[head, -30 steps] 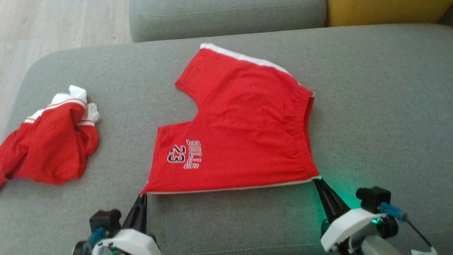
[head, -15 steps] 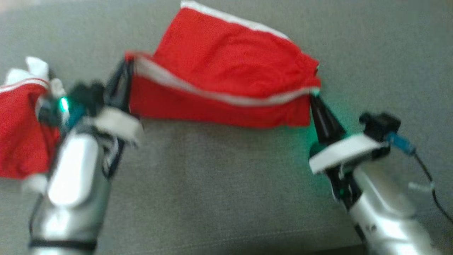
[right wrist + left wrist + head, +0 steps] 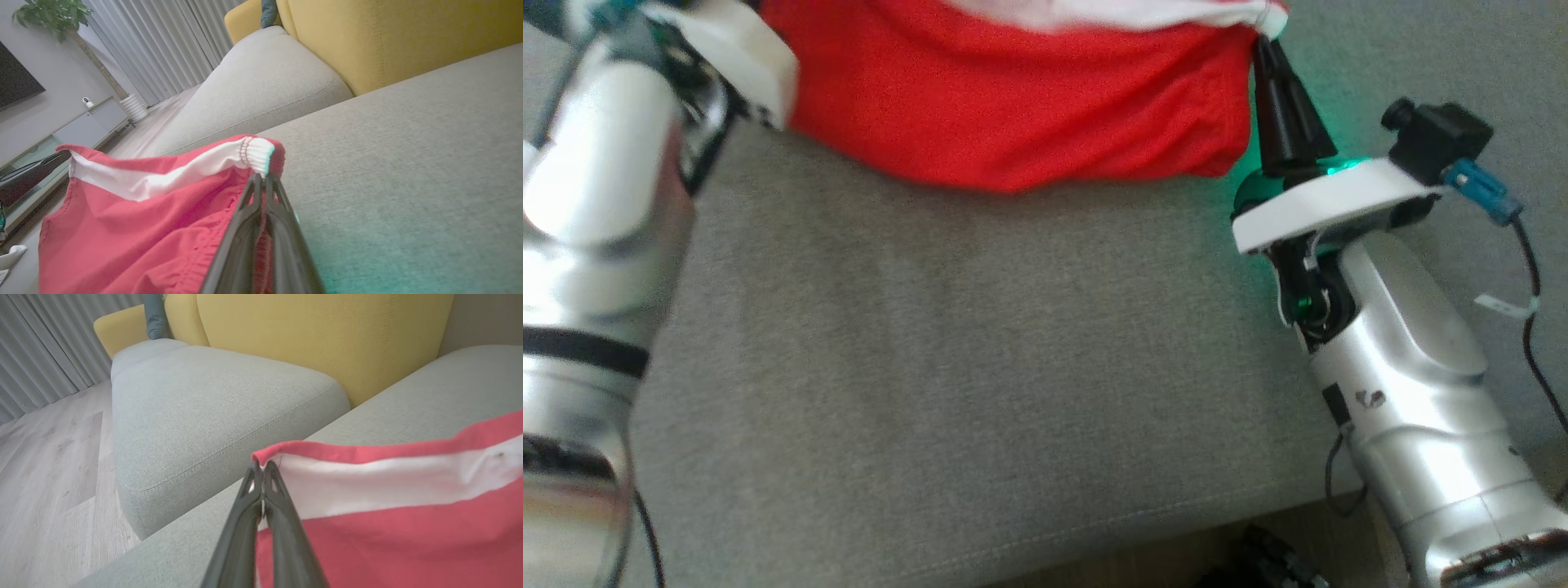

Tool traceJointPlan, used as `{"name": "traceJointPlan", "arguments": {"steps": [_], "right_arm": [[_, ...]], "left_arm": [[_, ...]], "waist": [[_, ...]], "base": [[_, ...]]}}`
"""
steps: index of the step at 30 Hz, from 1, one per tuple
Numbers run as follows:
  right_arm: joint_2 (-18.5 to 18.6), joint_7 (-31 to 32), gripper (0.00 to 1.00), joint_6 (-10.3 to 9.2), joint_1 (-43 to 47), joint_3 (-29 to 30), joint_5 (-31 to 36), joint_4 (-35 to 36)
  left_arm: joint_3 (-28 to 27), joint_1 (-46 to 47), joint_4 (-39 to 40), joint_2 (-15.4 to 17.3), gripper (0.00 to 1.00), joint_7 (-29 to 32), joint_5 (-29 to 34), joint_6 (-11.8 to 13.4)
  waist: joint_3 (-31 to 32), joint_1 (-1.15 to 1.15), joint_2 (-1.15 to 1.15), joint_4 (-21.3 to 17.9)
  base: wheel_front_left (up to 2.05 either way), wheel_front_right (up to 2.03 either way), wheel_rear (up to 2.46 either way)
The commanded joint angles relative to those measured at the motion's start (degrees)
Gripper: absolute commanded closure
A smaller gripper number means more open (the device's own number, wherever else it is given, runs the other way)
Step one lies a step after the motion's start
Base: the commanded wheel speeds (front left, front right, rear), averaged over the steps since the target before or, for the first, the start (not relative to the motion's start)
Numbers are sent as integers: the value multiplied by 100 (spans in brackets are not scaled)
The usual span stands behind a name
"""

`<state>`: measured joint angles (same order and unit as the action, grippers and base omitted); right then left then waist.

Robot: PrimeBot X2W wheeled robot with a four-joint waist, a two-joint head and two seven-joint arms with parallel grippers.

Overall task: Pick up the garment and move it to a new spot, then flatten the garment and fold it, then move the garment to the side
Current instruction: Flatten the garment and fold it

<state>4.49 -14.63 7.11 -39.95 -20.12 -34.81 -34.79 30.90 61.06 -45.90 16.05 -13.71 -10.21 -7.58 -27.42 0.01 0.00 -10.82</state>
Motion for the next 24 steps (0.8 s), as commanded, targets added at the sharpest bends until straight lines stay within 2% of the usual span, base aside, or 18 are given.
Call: {"name": "traceJointPlan", "arguments": {"steps": [1,6,12,13,14,15,16,20,24], "right_arm": [[-94,-36,100,37,-92,-2,-39,117],[-148,-36,100,37,-280,-2,-73,17],[-159,-37,100,37,-437,-353,-291,29],[-159,-37,98,37,-455,-377,-322,41],[-159,-37,44,37,-486,-381,-264,63],[-160,-37,0,37,-500,-396,-201,73],[-160,-37,0,37,-491,-383,-222,91],[-160,-37,0,37,-389,-252,2,160],[-160,-37,0,37,-127,65,173,300]], "left_arm": [[-102,357,42,299,100,-39,-43,10],[-49,793,-534,429,100,-41,-64,31],[-9,1097,-957,361,100,-91,-12,178],[-13,1115,-1006,345,100,-97,-12,221],[-5,1120,-1048,331,79,-103,-5,247],[2,1109,-1081,309,42,-110,-1,274],[2,1081,-1117,274,0,-114,-14,293],[-102,838,-1096,109,0,-125,-167,370],[-370,336,-744,-32,0,-127,-386,583]], "waist": [[-192,-1,0,-186],[-320,-1,0,-356],[-421,-1,0,-455],[-431,-1,0,-461],[-438,-1,0,-467],[-438,-1,0,-468],[-434,-1,0,-460],[-347,-1,0,-389],[-209,-1,0,-297]], "base": [[0,0,0],[0,0,0],[0,0,0],[0,0,0],[0,0,0],[0,0,0],[0,0,0],[0,0,0],[0,0,0]]}}
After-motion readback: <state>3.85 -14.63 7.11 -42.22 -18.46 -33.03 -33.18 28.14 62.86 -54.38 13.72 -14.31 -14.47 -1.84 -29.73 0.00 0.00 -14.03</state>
